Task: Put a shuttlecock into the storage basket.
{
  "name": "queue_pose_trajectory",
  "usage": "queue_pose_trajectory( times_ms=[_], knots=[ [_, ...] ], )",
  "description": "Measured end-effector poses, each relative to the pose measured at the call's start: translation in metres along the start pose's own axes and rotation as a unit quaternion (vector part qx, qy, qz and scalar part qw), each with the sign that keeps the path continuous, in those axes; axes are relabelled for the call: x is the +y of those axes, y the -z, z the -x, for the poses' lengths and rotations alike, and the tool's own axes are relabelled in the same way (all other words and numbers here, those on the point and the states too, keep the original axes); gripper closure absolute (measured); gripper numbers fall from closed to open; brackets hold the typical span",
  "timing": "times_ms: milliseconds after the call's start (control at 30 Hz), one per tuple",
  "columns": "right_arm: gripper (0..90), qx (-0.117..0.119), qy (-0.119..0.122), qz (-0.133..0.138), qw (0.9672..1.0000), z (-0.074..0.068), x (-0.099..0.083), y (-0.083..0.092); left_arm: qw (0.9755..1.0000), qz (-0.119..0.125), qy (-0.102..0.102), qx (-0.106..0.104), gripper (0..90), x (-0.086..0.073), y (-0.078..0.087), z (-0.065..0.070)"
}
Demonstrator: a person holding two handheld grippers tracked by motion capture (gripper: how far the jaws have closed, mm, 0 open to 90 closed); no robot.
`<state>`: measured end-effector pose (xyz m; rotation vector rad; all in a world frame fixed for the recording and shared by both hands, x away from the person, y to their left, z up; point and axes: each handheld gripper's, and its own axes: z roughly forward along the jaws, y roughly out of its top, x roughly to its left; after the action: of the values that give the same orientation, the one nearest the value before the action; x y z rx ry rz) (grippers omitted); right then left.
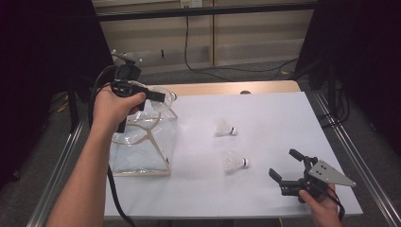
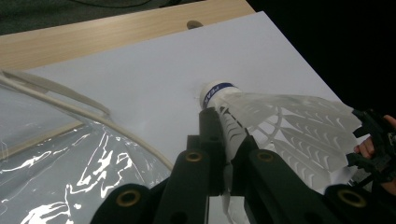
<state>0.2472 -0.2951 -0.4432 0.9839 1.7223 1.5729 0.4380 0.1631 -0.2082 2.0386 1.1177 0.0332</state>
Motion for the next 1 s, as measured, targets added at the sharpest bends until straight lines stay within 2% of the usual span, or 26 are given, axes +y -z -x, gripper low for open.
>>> queue_pose_trajectory(
  times_ms=[567,1000],
  knots=[
    [0.0,0.000,0.000,-0.002,1.0000,0.000,0.000,0.000,0.9996,0.011,0.016,0.019,89.4,-0.001,0.015,-0.016],
    [0.0,-0.001,0.002,-0.001,1.0000,0.000,0.000,0.000,0.9992,0.012,0.023,0.031,89.4,-0.003,0.020,-0.025]
  ],
)
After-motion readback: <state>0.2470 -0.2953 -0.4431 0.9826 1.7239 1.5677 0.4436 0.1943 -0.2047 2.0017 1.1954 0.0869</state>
